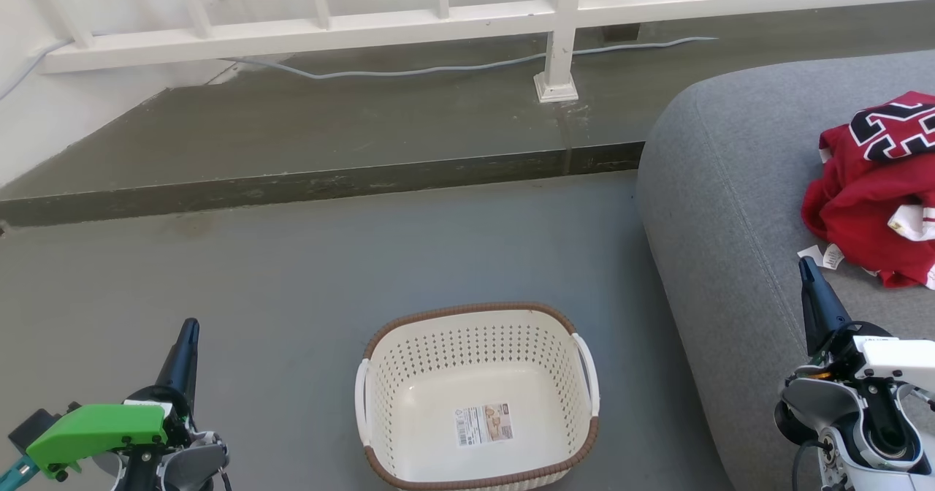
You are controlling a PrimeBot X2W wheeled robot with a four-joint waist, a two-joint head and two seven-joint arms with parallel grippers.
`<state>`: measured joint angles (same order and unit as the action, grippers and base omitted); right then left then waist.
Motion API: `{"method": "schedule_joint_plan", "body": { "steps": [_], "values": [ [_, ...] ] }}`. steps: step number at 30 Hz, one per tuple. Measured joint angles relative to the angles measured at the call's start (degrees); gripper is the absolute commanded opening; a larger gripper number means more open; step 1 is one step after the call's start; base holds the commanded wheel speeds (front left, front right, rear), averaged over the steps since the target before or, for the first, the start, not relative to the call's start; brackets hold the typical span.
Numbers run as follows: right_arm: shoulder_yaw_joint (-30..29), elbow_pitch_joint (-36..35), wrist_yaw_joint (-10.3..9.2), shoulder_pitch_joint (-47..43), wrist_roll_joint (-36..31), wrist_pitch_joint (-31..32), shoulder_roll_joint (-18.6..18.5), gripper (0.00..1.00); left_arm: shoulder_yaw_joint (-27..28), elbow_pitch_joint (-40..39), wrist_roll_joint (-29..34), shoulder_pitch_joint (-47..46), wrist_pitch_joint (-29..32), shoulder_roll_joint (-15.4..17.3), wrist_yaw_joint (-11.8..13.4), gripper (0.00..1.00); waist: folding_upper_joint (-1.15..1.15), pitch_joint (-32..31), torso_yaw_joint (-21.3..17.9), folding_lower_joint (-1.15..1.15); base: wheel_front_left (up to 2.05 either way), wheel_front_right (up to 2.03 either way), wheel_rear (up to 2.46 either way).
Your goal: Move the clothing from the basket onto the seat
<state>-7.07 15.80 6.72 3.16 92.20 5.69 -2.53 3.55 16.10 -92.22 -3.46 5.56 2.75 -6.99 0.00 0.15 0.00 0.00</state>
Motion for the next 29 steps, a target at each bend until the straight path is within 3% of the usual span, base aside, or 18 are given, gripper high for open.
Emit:
{"method": "schedule_joint_plan", "body": {
  "steps": [29],
  "values": [
    [-0.03,0.0,0.0,0.0,0.0,0.0,0.02,0.0,0.04,-0.04,0.0,-0.01,0.01,-0.01,0.0,0.0,0.0,0.01,0.0,0.0,0.0,0.0,0.0]
  ]
}}
